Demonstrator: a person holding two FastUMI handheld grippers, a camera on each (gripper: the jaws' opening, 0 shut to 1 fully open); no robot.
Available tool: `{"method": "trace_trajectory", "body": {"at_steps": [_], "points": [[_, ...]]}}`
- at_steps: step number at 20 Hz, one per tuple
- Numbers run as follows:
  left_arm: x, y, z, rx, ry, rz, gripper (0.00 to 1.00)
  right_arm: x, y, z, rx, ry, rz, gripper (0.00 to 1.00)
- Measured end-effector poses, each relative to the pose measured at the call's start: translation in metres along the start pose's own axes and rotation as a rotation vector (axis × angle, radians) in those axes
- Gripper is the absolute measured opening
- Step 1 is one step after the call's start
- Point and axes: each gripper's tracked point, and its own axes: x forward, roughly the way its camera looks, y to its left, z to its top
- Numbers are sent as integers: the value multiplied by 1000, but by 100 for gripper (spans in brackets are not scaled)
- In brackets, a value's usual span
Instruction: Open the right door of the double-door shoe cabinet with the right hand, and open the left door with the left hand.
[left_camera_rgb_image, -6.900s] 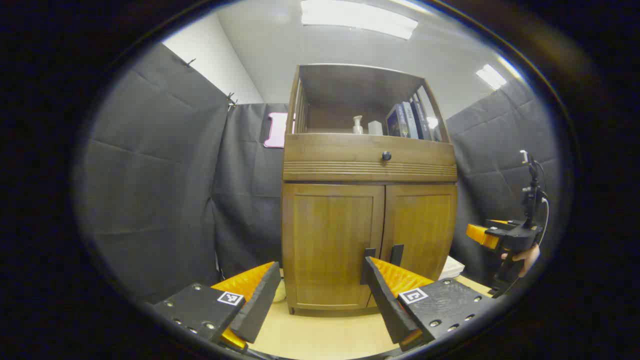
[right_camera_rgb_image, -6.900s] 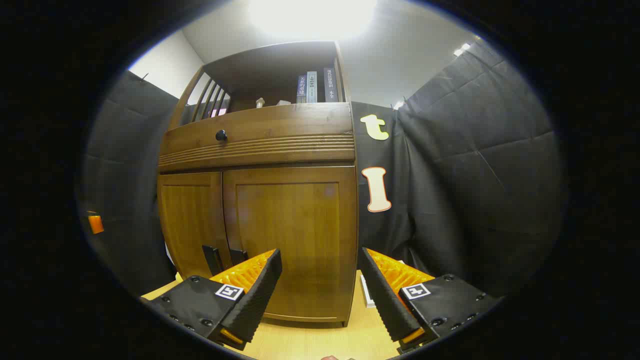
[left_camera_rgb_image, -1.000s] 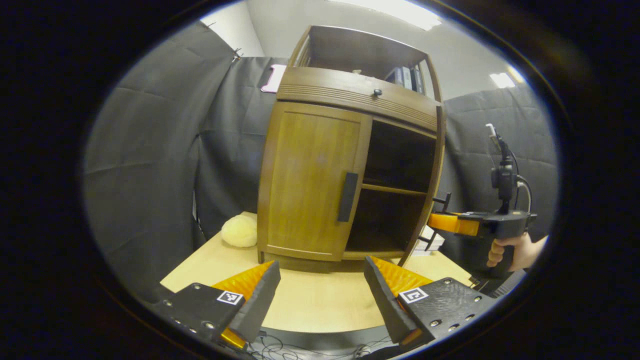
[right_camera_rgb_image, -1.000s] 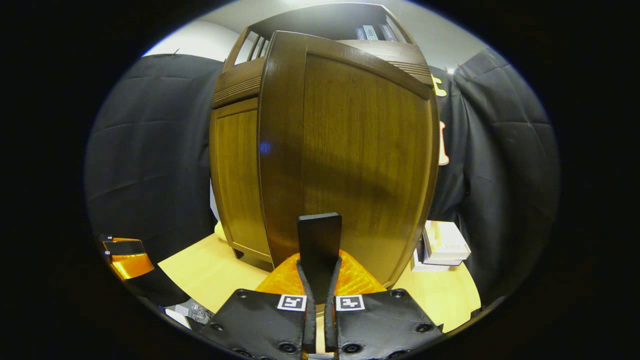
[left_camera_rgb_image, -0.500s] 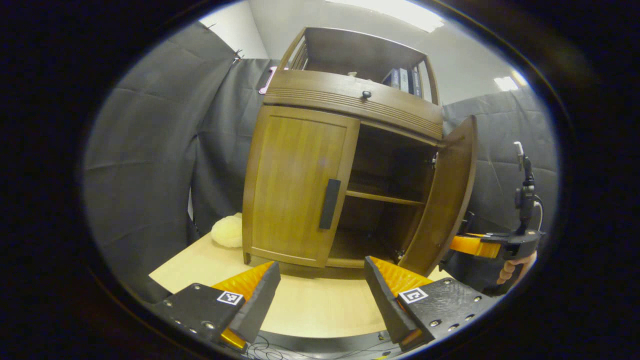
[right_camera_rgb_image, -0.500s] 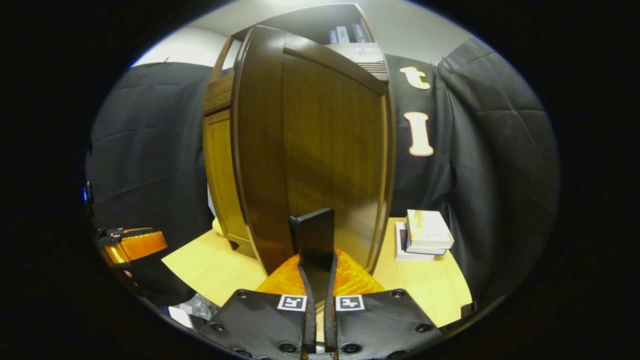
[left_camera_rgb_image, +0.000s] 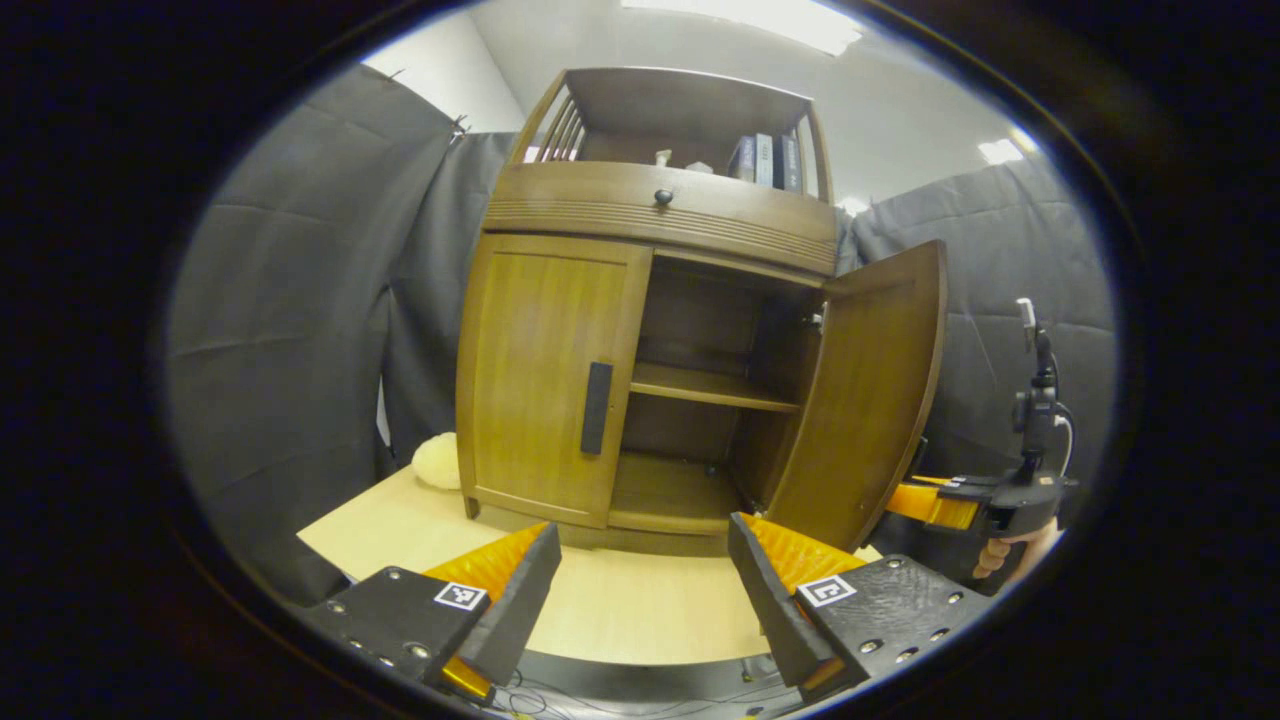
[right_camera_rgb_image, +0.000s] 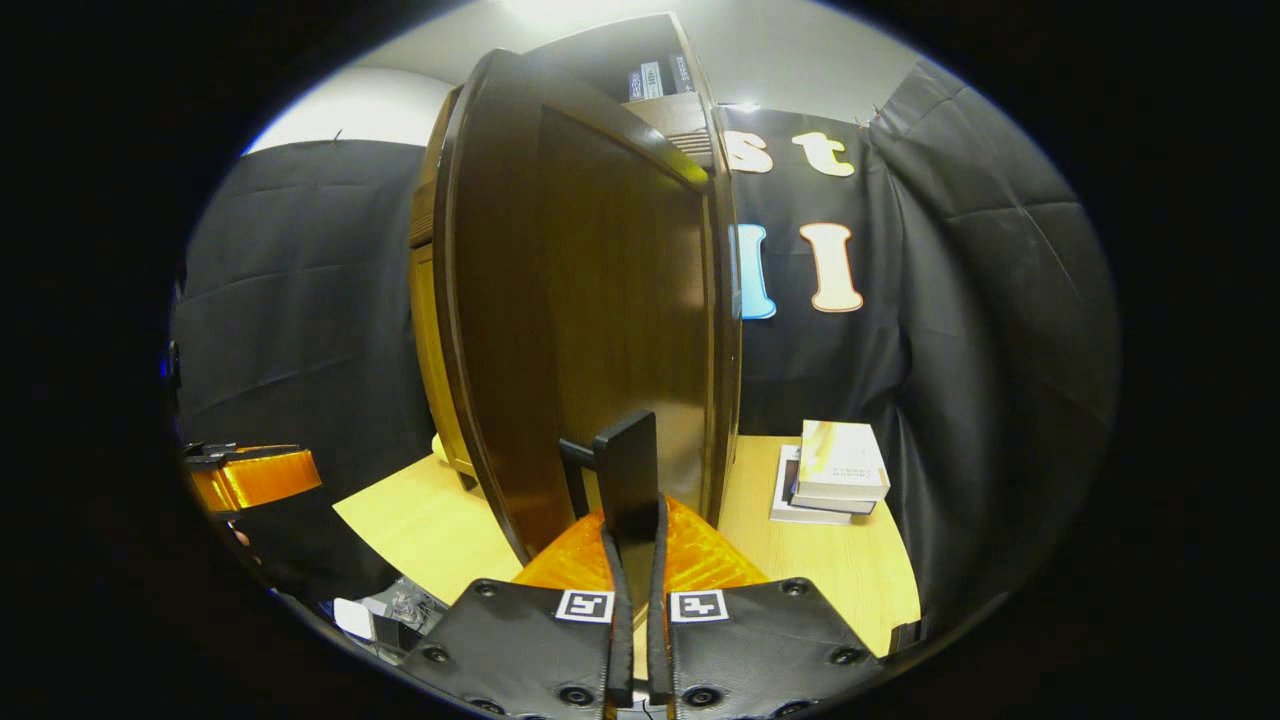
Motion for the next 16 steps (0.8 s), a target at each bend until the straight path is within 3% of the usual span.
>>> {"method": "trace_trajectory", "body": {"at_steps": [5, 9, 13, 16], "points": [[-26, -17, -9, -14, -39, 59, 99, -5, -29, -4, -20, -42, 38, 7], [-33, -24, -24, -26, -9, 58, 99, -8, -55, -5, -10, -42, -1, 5], [-46, -19, -21, -4, -22, 99, 99, -9, -59, -6, 1, -34, 9, 6], [-53, -18, -21, -24, -25, 117, 99, -7, -61, -6, -7, -41, -40, 5]]}}
